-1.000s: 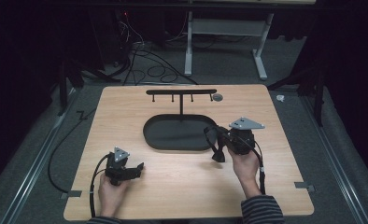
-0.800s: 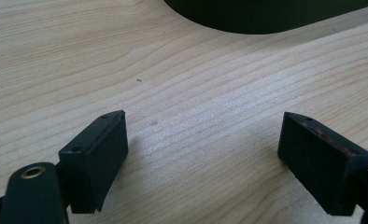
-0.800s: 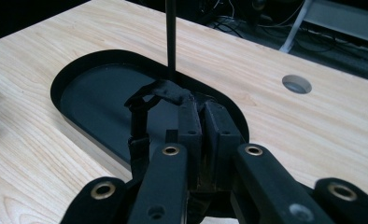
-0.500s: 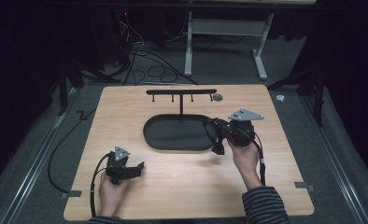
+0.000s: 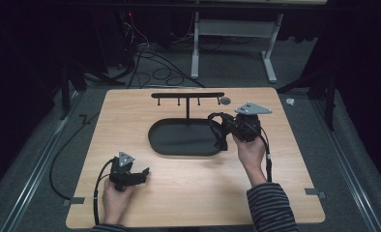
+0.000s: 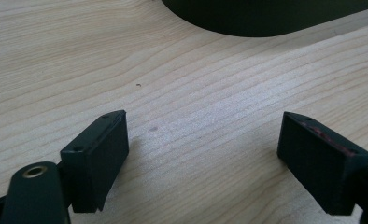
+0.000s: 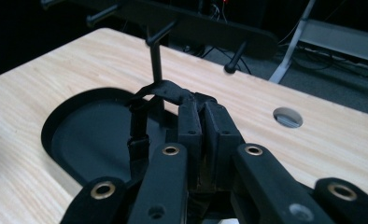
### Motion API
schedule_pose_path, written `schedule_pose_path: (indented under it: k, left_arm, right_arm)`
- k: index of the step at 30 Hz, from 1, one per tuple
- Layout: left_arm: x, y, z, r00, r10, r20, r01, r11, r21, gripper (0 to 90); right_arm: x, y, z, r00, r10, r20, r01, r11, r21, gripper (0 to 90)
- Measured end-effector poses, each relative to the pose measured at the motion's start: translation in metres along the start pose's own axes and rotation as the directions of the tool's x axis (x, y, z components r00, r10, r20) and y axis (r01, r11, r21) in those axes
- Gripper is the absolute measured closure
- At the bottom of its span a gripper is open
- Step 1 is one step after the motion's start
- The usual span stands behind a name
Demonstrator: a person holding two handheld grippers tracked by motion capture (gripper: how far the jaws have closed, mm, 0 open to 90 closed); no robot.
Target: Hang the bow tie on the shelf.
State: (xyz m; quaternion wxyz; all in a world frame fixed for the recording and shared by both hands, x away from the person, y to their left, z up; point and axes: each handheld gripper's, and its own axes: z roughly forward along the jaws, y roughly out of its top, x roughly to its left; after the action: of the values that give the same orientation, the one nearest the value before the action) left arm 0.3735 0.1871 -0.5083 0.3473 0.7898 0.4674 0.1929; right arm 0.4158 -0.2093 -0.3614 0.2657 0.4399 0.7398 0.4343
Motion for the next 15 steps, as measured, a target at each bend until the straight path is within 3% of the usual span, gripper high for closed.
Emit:
schedule_pose_path:
  k: [10,15]
  left_arm:
    - [0.000,0.000,0.000,1.0000,-0.001,0.001,0.001,1.0000,0.000,17.0]
    - [0.000,0.000,0.000,1.0000,-0.001,0.001,0.001,1.0000,-0.001,17.1]
  right_arm:
    - [-0.016,0.014,0.002,0.9990,0.027,0.037,-0.026,1.000,-0.011,87.2]
    - [-0.016,0.022,0.007,0.9987,0.011,0.050,-0.010,1.000,-0.015,87.2]
